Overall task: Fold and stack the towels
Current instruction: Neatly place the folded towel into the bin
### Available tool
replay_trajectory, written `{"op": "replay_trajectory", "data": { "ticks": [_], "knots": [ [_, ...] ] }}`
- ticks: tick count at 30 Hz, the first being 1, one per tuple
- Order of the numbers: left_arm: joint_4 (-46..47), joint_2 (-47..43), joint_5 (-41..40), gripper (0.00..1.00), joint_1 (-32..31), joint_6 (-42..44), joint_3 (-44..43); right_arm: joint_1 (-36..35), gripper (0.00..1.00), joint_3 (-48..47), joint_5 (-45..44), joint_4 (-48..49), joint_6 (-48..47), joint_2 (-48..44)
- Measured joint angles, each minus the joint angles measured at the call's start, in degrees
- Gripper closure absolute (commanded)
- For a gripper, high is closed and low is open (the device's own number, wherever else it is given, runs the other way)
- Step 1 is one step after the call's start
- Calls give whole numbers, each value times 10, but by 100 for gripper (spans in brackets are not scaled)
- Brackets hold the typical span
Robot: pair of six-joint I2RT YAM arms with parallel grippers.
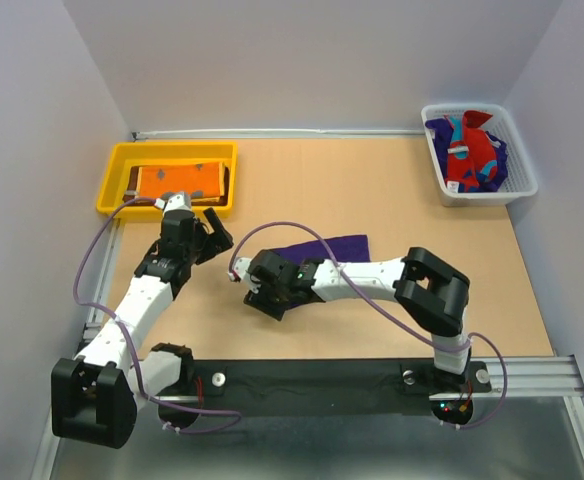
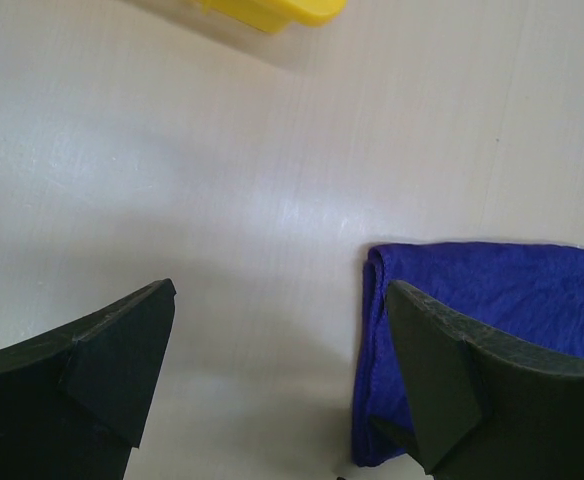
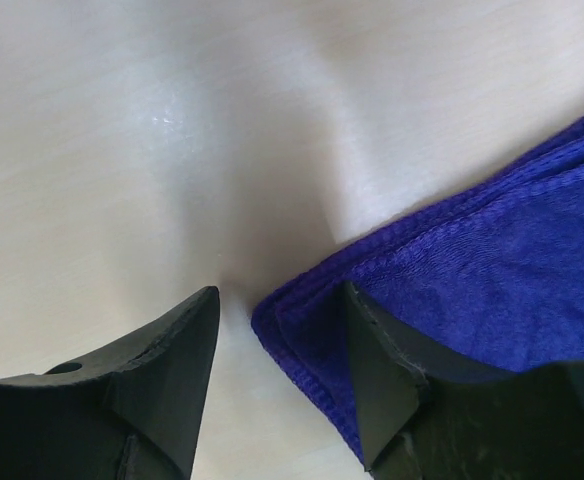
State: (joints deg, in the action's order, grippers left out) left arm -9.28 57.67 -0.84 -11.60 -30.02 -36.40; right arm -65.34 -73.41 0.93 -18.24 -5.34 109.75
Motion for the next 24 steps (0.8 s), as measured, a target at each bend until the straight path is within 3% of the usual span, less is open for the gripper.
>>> {"op": "replay_trajectory", "data": {
  "ticks": [7, 11, 15, 24],
  "knots": [
    [0, 0, 4, 2, 0, 0, 1, -26, 51, -3, -62, -7, -3, 16],
    [0, 0, 12, 2, 0, 0, 1, -50, 72, -2, -96, -6, 6, 17],
    [3, 5, 28, 2, 0, 0, 5, -64, 100, 6, -122, -1, 23, 17],
    [11, 14, 78, 2, 1, -21, 55, -62, 99, 55, -155, 48, 59, -12]
  ]
}}
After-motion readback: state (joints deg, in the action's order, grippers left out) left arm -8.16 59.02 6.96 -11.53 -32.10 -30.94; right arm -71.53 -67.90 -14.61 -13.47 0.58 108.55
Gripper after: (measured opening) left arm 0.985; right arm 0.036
